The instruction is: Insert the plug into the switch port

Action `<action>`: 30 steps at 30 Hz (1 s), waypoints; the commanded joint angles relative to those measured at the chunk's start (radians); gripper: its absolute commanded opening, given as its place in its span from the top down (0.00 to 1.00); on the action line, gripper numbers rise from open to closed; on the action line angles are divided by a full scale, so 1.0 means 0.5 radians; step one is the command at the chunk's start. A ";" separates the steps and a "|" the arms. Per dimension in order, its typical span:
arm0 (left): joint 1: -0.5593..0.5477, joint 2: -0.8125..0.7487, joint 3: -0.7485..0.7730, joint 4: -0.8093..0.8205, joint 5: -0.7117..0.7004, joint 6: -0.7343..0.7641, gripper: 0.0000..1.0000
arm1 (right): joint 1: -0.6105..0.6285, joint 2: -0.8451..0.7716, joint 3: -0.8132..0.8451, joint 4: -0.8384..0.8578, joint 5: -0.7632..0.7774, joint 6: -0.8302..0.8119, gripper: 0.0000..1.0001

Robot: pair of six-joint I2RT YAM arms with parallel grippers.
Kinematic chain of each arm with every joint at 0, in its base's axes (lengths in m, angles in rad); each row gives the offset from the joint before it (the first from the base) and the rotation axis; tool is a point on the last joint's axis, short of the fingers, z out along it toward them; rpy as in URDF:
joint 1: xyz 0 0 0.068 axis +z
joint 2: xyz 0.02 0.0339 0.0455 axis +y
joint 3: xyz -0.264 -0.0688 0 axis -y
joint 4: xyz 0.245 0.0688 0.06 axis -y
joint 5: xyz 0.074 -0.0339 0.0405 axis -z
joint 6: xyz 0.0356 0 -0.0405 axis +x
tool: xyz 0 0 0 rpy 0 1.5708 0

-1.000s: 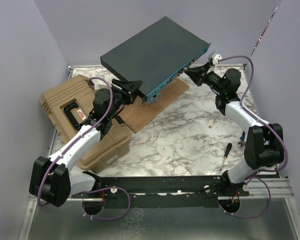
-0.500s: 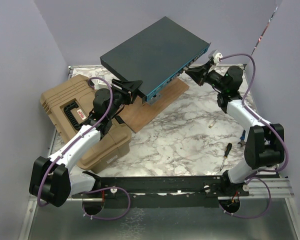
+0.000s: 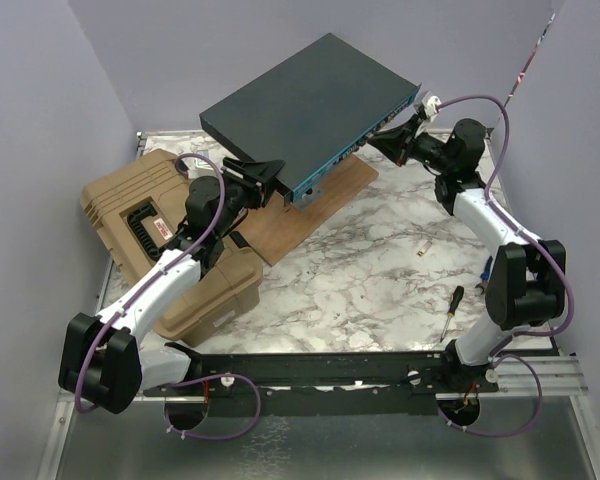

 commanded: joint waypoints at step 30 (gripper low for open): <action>0.040 -0.259 -0.095 -0.317 0.041 0.288 1.00 | 0.189 -0.008 0.097 -0.368 0.509 -0.301 1.00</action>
